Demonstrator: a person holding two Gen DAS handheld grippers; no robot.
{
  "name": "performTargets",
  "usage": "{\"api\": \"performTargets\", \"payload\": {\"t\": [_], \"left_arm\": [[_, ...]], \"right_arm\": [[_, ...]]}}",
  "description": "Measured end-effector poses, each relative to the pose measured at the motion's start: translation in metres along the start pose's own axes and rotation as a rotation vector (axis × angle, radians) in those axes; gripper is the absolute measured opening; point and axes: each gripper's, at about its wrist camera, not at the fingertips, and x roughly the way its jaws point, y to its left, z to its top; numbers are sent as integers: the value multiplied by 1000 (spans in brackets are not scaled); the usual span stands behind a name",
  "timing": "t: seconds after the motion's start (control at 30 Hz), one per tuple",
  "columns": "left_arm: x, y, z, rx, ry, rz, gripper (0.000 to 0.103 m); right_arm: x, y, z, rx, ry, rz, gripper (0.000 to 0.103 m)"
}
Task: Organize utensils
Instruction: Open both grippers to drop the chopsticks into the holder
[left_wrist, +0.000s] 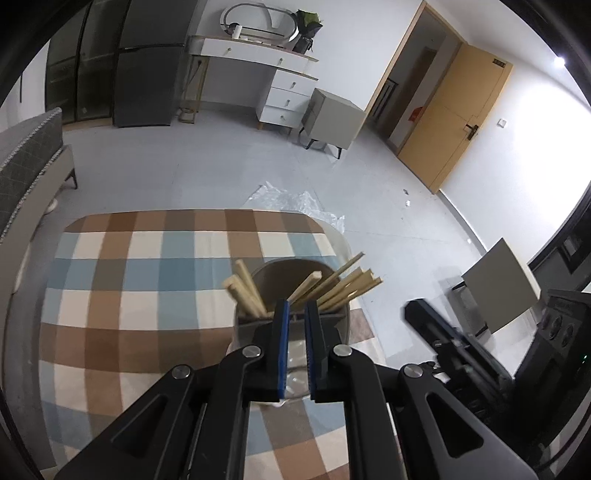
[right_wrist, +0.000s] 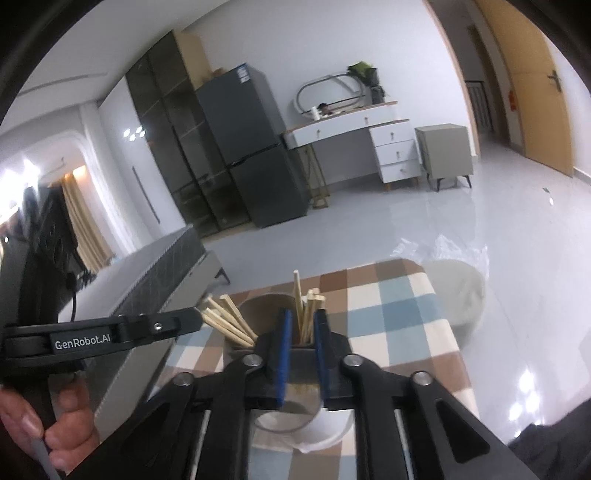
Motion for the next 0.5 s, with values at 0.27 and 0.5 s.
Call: {"api": "performTargets", "payload": {"t": [0.27,0.5], "left_arm": [[-59,-8,-16,-36,-107,67,60],[-112,-16,-22,-57,-189,57,77]], "right_arm": [[-45,4,-12,7,-73,0,40],[-85,30,-11,-62,-153,-3,57]]}}
